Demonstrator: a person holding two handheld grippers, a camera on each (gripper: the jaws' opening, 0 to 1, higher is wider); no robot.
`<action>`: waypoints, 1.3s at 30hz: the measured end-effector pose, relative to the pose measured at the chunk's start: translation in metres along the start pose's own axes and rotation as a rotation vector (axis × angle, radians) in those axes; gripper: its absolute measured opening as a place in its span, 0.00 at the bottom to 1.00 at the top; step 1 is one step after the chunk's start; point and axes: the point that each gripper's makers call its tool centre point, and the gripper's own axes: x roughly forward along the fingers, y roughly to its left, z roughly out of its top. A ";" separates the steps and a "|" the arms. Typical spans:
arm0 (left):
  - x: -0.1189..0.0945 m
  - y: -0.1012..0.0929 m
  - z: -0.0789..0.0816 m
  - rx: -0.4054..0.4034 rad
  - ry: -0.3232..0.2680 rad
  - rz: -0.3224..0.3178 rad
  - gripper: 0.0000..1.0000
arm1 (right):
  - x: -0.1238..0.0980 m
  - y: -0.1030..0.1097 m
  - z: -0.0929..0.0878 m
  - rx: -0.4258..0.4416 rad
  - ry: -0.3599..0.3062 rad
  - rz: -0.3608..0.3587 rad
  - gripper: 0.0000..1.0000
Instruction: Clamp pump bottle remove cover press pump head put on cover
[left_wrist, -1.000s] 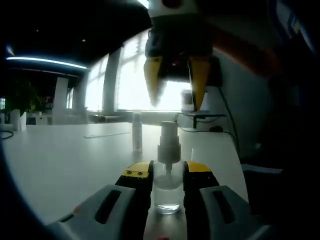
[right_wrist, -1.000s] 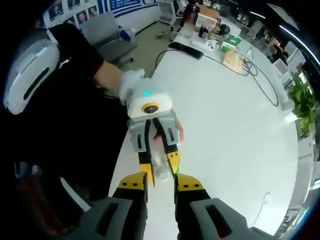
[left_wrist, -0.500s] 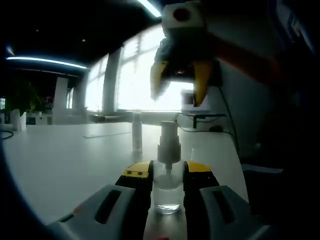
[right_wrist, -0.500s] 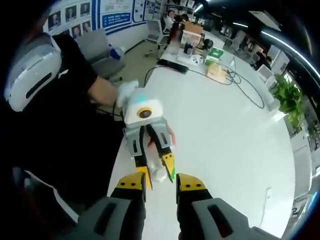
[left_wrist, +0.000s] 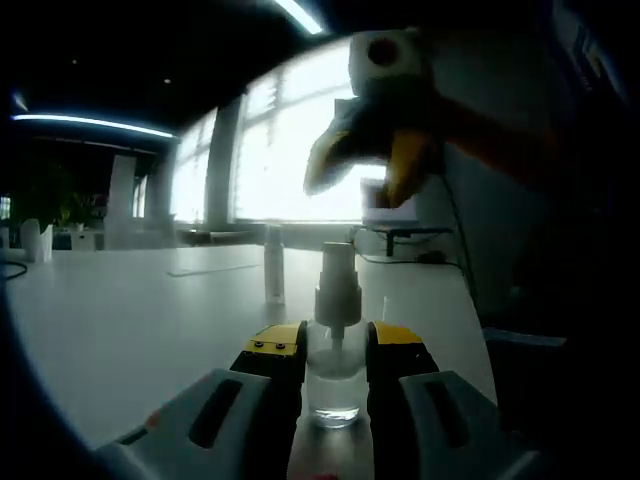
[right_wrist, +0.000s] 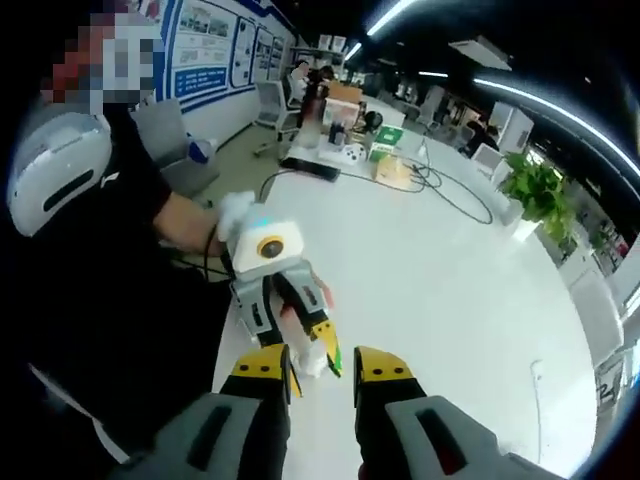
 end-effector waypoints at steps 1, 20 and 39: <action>0.000 0.000 0.000 0.000 0.000 0.000 0.15 | -0.001 0.000 0.000 0.007 -0.015 -0.009 0.20; -0.001 0.000 0.000 0.003 0.000 0.000 0.15 | -0.028 -0.026 -0.014 0.179 -0.358 -0.275 0.21; 0.000 -0.001 0.001 0.003 0.002 -0.001 0.15 | -0.076 -0.040 -0.044 0.400 -0.644 -0.671 0.20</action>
